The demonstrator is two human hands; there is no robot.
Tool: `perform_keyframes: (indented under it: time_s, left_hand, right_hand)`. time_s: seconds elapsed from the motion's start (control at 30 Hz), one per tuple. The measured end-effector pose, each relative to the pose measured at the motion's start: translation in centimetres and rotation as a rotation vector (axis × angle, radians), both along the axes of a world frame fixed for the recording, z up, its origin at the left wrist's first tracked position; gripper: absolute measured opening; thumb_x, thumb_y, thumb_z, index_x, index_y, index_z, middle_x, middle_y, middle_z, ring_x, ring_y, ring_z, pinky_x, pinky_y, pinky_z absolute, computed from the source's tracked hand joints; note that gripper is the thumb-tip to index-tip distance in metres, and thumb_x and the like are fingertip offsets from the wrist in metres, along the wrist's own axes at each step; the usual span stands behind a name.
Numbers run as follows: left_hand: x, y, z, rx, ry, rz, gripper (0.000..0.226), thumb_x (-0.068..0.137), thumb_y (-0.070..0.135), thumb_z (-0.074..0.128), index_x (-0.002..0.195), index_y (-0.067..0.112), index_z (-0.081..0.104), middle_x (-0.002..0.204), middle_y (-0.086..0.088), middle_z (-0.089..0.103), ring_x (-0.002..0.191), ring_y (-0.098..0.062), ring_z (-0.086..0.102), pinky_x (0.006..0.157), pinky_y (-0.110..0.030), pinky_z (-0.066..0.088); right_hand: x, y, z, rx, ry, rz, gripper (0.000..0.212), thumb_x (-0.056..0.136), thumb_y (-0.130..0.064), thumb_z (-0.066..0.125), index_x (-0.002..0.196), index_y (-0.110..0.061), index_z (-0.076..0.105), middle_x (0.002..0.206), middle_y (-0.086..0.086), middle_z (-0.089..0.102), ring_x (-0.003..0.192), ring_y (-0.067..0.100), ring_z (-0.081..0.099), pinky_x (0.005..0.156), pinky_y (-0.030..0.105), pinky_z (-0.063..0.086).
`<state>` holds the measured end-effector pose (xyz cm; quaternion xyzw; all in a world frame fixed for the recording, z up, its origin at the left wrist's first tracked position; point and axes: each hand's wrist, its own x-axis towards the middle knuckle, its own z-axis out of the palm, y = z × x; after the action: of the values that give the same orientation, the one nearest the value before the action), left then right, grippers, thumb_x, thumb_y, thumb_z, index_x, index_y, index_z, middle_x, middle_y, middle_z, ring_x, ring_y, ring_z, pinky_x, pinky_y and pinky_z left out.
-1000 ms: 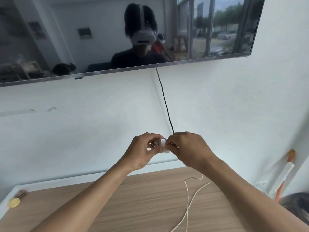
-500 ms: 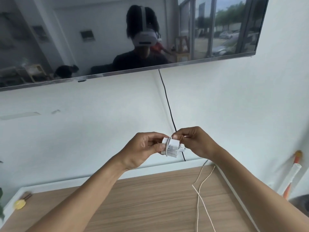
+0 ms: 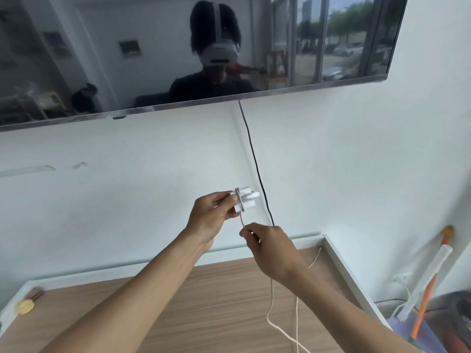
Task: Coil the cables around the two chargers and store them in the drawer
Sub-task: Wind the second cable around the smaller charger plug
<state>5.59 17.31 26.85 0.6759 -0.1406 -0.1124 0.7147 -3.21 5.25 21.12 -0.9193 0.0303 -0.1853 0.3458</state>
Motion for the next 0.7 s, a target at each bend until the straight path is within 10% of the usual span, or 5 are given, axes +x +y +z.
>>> perform_keyframes:
  time_s: [0.3,0.43,0.7]
  left_hand:
    - [0.4,-1.1,4.7,0.001,-0.252,-0.004,0.013,0.091,0.009,0.064,0.104,0.009,0.068,0.102,-0.01,0.064,0.091,-0.024,0.07,0.084,-0.037,0.059]
    - [1.0,-2.1,6.3,-0.01,-0.318,0.077,0.02,0.092,0.012,0.063,0.109,0.003,0.066,0.105,-0.011,0.066,0.092,-0.023,0.072,0.085,-0.037,0.059]
    - [2.7,-1.6,9.4,-0.123,-0.32,0.208,0.012,0.092,0.007,0.061,0.102,0.002,0.065,0.1,-0.011,0.065,0.087,-0.024,0.072,0.08,-0.034,0.06]
  right_hand:
    - [0.4,-1.4,2.7,0.467,-0.095,-0.02,0.023,0.099,-0.017,0.047,0.088,-0.024,0.066,0.08,0.0,0.062,0.059,0.005,0.056,0.059,0.029,0.055]
    - [0.6,-0.5,4.6,0.776,-0.076,0.05,0.024,0.101,-0.021,0.042,0.103,-0.023,0.067,0.063,-0.003,0.05,0.044,0.012,0.039,0.039,0.021,0.034]
    - [-1.4,-0.7,3.4,0.776,-0.116,0.066,0.035,0.103,-0.026,0.039,0.076,-0.016,0.058,0.053,-0.006,0.041,0.048,0.01,0.03,0.045,0.017,0.024]
